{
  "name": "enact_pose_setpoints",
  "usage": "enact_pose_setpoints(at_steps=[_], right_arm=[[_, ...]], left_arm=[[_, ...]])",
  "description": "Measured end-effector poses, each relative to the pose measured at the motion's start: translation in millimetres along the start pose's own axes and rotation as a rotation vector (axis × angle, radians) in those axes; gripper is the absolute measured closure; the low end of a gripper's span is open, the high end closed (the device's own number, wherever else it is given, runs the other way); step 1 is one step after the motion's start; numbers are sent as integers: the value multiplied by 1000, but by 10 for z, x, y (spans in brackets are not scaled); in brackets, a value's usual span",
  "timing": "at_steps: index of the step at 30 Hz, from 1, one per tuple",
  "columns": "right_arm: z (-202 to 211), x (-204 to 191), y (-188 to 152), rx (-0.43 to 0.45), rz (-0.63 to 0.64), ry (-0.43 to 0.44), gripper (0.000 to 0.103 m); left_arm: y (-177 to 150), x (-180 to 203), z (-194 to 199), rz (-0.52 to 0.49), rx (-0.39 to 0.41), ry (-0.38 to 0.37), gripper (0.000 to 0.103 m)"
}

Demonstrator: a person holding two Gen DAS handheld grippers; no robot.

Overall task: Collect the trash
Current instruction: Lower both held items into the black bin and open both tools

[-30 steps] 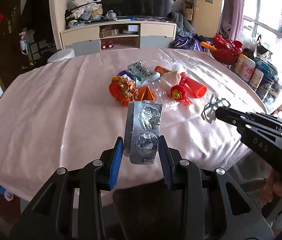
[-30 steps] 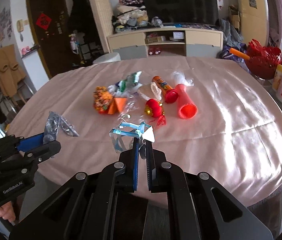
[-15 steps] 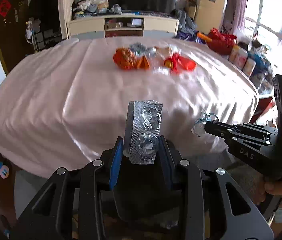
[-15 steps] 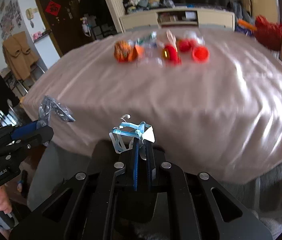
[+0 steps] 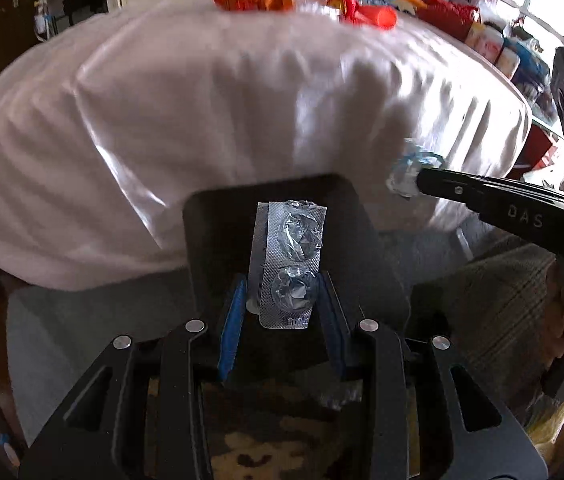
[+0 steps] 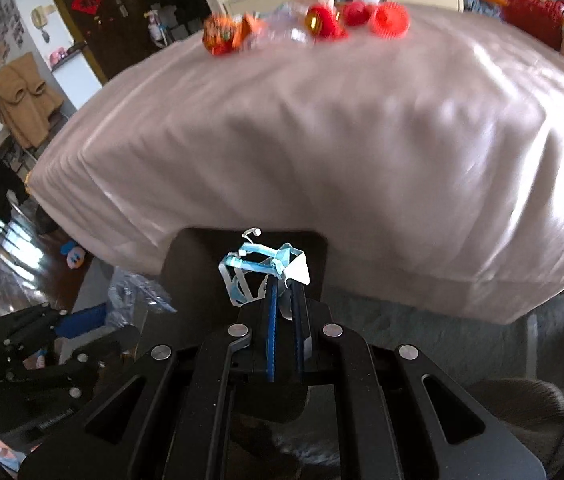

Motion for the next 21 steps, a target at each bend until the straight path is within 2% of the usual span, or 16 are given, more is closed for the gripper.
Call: enact_pose_setpoints(at_steps=[5, 11, 12, 13, 14, 15, 18, 20, 21], right_arm=[[-184, -61, -124, -63, -3, 16, 92], [-260, -140, -108, -83, -9, 43, 90], [-264, -144, -102, -85, -10, 43, 78], [-271, -154, -90, -86, -11, 42, 52], [-267, -156, -79, -83, -13, 44, 42], [-258, -154, -61, -77, -13, 40, 40], [-215, -114, 7, -62, -22, 30, 40], [-151, -61, 89, -40, -18, 15, 37], [-92, -26, 172, -18, -14, -1, 30]], left_arm=[[-110, -66, -151, 8, -47, -7, 69], [-105, -121, -258, 33, -79, -19, 68], [-91, -130, -271, 38, -81, -23, 68], [-88, -148, -278, 44, -83, -24, 66], [-77, -163, -282, 48, -84, -24, 64], [-79, -181, -290, 51, -84, -23, 60], [-52, -217, -271, 49, -80, -15, 51], [17, -243, -231, 43, -64, -4, 39], [74, -264, -225, 39, -53, 7, 29]])
Point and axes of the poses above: each gripper's, at about its wrist camera, not at the fingertips, and z roughly against the way its jaws point, x to its right, y to its top, the point moved 4 cm from there along -z, roughly the way its jaws point, and after that the axes turned 15 degrees about x, right-handed, at the moved point
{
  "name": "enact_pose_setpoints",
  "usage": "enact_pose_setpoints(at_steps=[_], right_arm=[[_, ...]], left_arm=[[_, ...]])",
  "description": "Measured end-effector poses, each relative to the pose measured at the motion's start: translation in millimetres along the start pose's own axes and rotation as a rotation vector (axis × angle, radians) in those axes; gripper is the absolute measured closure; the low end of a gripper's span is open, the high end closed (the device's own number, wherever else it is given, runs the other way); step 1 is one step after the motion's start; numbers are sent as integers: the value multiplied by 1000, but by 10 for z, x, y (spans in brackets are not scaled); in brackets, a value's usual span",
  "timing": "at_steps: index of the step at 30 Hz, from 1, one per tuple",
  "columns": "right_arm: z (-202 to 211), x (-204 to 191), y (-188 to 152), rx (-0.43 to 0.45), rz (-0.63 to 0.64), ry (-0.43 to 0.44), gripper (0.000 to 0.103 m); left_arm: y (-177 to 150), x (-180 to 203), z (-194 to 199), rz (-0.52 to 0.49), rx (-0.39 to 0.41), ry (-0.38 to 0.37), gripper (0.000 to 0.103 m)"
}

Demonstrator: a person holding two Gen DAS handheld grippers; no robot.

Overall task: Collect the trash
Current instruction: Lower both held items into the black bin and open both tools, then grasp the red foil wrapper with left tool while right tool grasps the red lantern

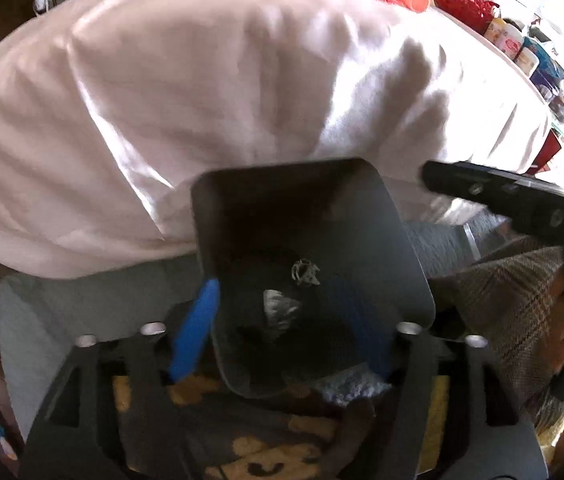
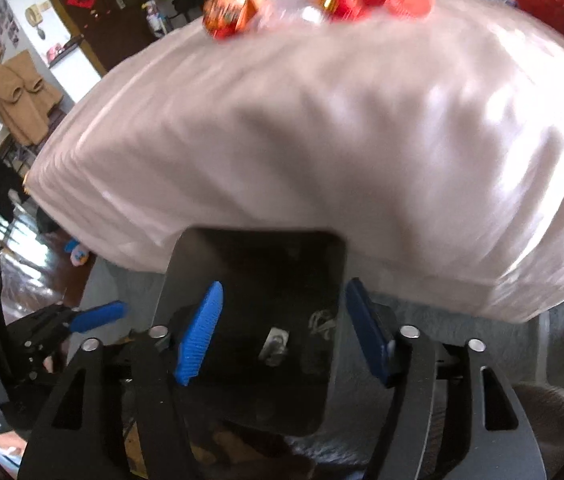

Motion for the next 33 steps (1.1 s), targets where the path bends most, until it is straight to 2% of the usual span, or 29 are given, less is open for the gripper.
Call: enact_pose_setpoints(at_steps=[1, 3, 4, 7, 12, 20, 23, 26, 28, 31, 33], right_arm=[[61, 37, 85, 25, 1, -18, 21], [176, 99, 260, 74, -1, -40, 11], [231, 115, 356, 98, -2, -40, 9], [325, 159, 644, 153, 6, -49, 8], [298, 203, 1030, 197, 34, -83, 8], [12, 210, 1538, 239, 58, -130, 8], [-82, 235, 1609, 239, 61, -135, 8], [-208, 252, 1677, 238, 64, -140, 12], [-287, 290, 1718, 239, 46, -124, 26], [-377, 310, 1759, 244, 22, -97, 41], [-417, 325, 1790, 253, 17, -92, 46]], left_arm=[[50, -20, 24, -4, 13, 12, 23], [185, -65, 77, -12, 44, 44, 18], [255, -81, 106, -12, 58, 52, 16], [532, -93, 229, -17, 118, 50, 11], [934, -101, 306, -43, 192, 64, 10], [1610, -248, 215, -44, 255, 102, 10], [1822, -288, 124, -44, 266, 101, 10], [2019, -343, -8, -39, 275, 102, 11], [2107, -355, -84, -45, 275, 107, 17], [2267, -356, -240, -52, 269, 101, 26], [2347, -337, -284, -61, 275, 96, 28]])
Point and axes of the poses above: each gripper's, at about its wrist camera, not at the fingertips, and z roughly against the way its jaws point, x to its right, y to its top, the point moved 4 cm from there along -z, roughly the way its jaws point, and after that the axes turned 15 degrees about x, right-handed, at the moved point
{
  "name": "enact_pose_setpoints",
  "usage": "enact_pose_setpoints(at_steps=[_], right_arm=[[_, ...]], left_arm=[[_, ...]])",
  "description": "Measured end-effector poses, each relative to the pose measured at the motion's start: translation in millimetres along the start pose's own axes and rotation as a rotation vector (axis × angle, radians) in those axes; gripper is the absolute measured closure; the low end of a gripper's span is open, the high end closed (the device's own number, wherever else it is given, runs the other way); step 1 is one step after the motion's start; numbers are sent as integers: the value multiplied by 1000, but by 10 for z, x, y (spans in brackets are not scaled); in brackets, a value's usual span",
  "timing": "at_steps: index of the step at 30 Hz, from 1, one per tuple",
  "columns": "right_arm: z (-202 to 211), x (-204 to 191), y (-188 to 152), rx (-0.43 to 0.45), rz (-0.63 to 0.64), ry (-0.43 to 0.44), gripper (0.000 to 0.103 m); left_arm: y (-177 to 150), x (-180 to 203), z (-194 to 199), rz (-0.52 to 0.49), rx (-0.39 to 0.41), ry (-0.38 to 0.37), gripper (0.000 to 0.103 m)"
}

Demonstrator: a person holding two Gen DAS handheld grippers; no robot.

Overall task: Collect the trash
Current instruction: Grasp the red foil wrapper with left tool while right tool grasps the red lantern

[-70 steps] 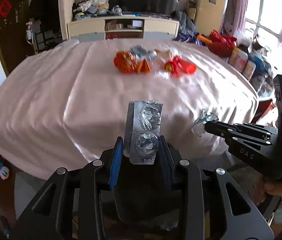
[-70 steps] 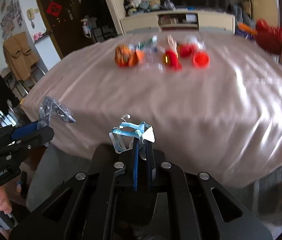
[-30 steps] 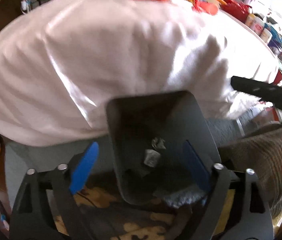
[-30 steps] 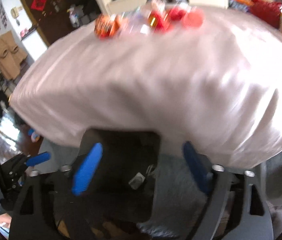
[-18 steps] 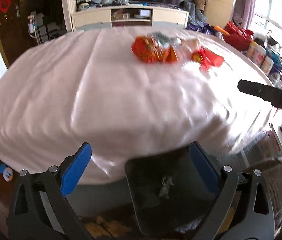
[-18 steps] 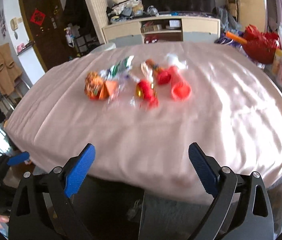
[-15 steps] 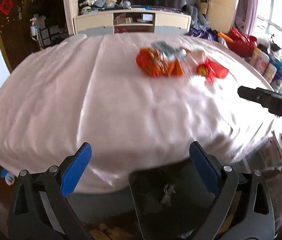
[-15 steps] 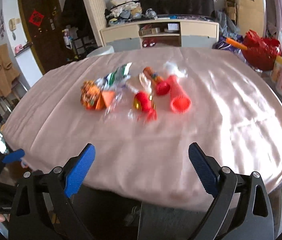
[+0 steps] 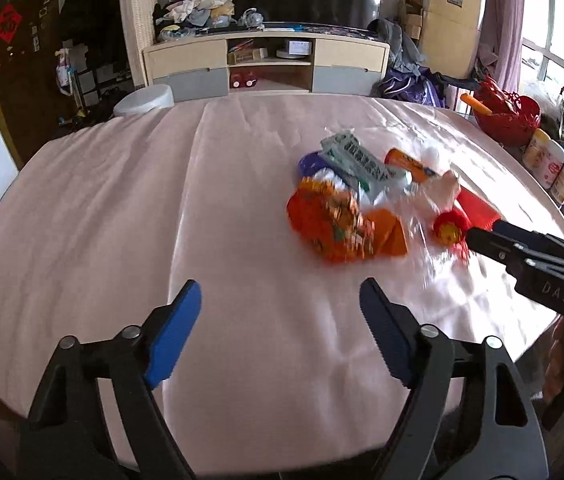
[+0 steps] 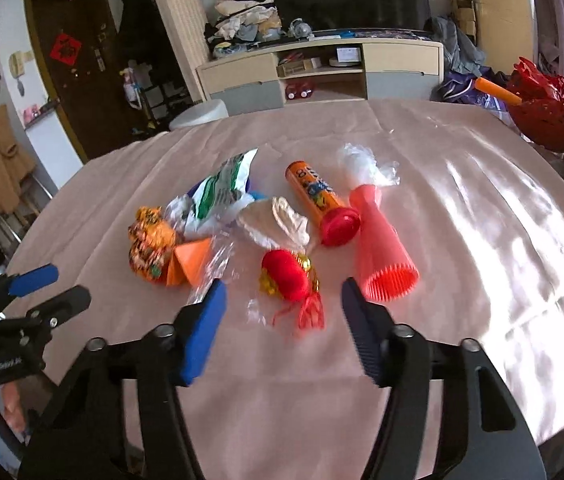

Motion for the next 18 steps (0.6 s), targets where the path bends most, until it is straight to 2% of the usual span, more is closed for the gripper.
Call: enact_pose_setpoints(at_steps=[7, 15, 17, 18], right_arm=[[-171, 15, 36, -5, 2, 4, 49], [-348, 32, -20, -38, -4, 18, 49], [-352, 25, -47, -41, -6, 18, 49], [-358, 29, -60, -42, -9, 19, 51]], left_arm=[[215, 118, -308, -13, 18, -25, 28], [221, 137, -634, 5, -22, -47, 29], [201, 155, -684, 9, -34, -63, 31], [194, 168, -710, 10, -42, -69, 38]])
Point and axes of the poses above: each gripper's, at about its wrist camera, not at the fingertips, and z roughly against the way its jaws point, x to its right, y to its top, the point moved 4 cm from there along -z, roughly the way its jaws point, and after that the axes turned 15 degrees about x, right-handed, at the moved point
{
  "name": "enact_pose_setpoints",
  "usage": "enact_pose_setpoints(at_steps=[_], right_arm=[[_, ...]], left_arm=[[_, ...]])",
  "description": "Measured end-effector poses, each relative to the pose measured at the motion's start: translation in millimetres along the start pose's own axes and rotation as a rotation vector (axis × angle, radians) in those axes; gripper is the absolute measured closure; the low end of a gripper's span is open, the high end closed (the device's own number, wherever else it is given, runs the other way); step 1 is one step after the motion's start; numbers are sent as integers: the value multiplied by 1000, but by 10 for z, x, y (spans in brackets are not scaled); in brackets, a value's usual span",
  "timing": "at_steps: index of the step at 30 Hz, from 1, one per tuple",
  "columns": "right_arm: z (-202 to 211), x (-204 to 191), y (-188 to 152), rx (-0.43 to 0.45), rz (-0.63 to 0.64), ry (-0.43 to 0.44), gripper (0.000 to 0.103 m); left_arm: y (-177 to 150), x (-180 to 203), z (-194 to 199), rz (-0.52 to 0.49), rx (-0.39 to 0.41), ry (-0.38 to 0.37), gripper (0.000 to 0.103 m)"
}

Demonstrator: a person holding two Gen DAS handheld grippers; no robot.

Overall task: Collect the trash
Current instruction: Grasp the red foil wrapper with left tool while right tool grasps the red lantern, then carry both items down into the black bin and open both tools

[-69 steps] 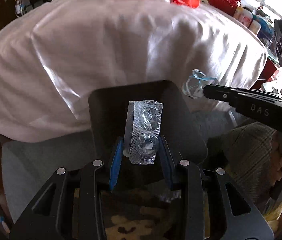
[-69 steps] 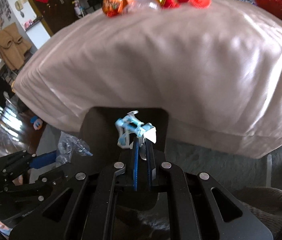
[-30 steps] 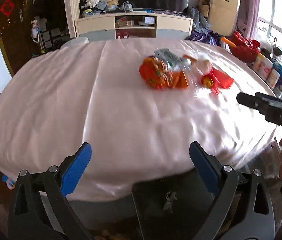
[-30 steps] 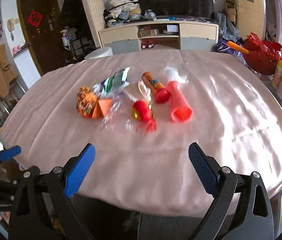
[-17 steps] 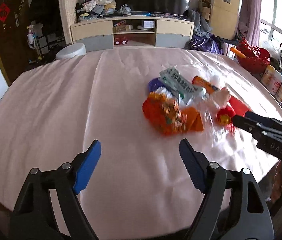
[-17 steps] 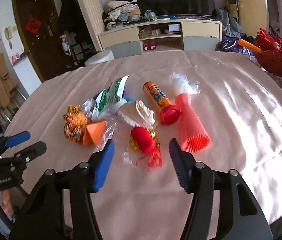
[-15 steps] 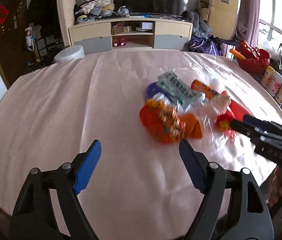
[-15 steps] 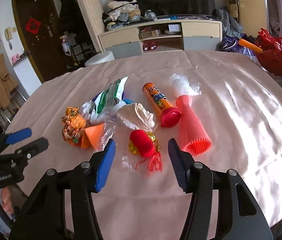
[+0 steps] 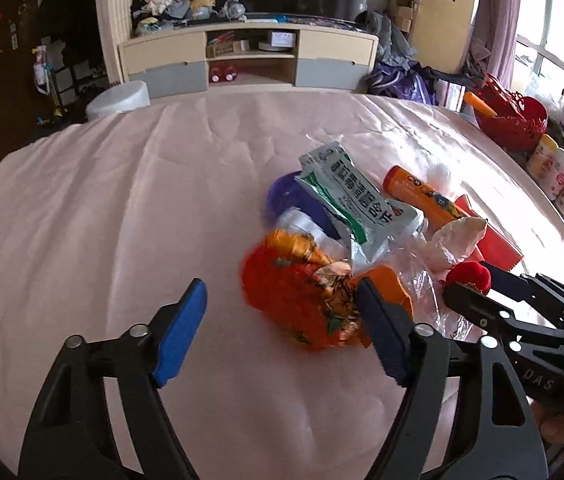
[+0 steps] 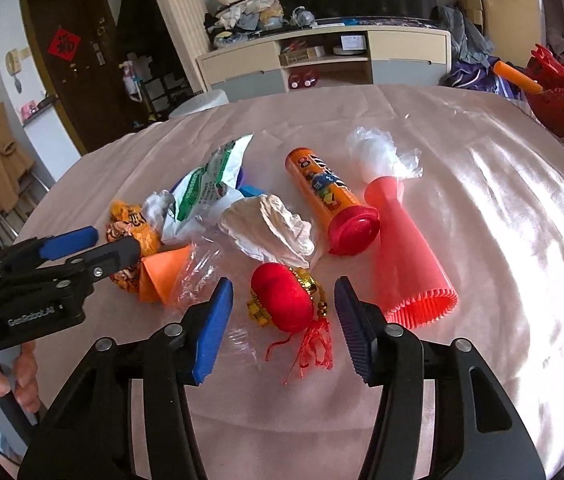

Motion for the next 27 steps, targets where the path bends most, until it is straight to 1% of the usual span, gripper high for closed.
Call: enact_pose_setpoints(at_steps=[1, 3, 4, 5, 6, 13, 17, 20, 24, 27], right_arm=[[-5, 15, 5, 0, -3, 3, 60], [-20, 42, 34, -2, -13, 12, 66], [-12, 44, 30, -1, -14, 14, 66], [6, 40, 34, 2, -13, 15, 66], [19, 34, 40, 7, -14, 15, 69], [278, -16, 170, 64, -8, 21, 69], [505, -71, 258, 101, -6, 32, 69], [711, -125, 308, 129, 5, 37, 69], [999, -196, 306, 155, 23, 43, 69], [1165, -237, 257, 159, 32, 53, 69]], left_arm=[[-12, 17, -33, -1, -10, -9, 48], [-26, 43, -67, -7, -16, -15, 53], [-28, 56, -58, -19, -11, -12, 55], [-28, 59, -48, -22, -9, -14, 55], [-25, 56, -35, -21, -8, -16, 56], [57, -26, 235, -12, 35, 11, 57], [118, -25, 503, -28, 77, 47, 57], [126, 25, 746, -42, 99, 57, 57], [70, 96, 1066, -64, 121, 62, 57], [-45, 148, 1289, -68, 126, 64, 57]])
Point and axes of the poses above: each gripper's, at about its wrist camera, not at the fingertips, and z roughly against the way its jaws point, x to its right, y to its top, the point moved 4 cm from there along -z, roughly the way its jaws point, and after that the axes turned 15 degrees about x, right-handed, at the moved point
